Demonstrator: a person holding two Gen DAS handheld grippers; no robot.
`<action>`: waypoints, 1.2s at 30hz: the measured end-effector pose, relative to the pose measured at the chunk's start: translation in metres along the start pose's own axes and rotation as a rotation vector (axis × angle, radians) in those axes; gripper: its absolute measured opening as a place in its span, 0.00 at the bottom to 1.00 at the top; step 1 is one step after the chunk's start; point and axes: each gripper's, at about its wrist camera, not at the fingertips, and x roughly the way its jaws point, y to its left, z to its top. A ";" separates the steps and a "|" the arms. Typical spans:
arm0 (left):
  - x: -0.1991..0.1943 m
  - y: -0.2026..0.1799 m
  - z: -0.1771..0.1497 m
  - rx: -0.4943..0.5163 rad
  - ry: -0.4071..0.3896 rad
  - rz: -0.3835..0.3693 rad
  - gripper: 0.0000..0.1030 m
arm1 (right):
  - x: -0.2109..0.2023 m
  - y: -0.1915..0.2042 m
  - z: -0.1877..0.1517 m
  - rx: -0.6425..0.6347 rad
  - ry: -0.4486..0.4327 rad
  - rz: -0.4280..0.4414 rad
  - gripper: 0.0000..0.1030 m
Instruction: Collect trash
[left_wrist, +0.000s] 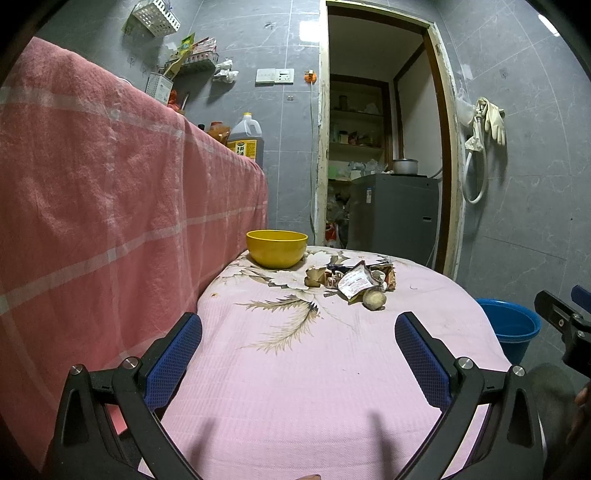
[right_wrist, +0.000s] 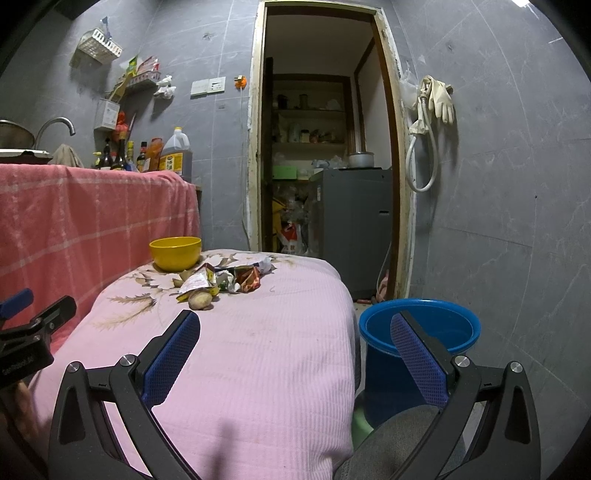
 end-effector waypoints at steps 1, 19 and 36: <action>0.000 0.000 0.000 0.000 0.000 0.002 0.99 | 0.000 0.000 0.000 0.000 0.000 0.000 1.00; -0.003 -0.004 0.000 0.003 0.000 0.000 0.99 | 0.000 0.001 -0.001 0.001 0.001 -0.001 1.00; -0.004 -0.004 0.000 0.003 0.002 0.001 0.99 | 0.002 0.000 -0.003 0.012 0.010 0.000 1.00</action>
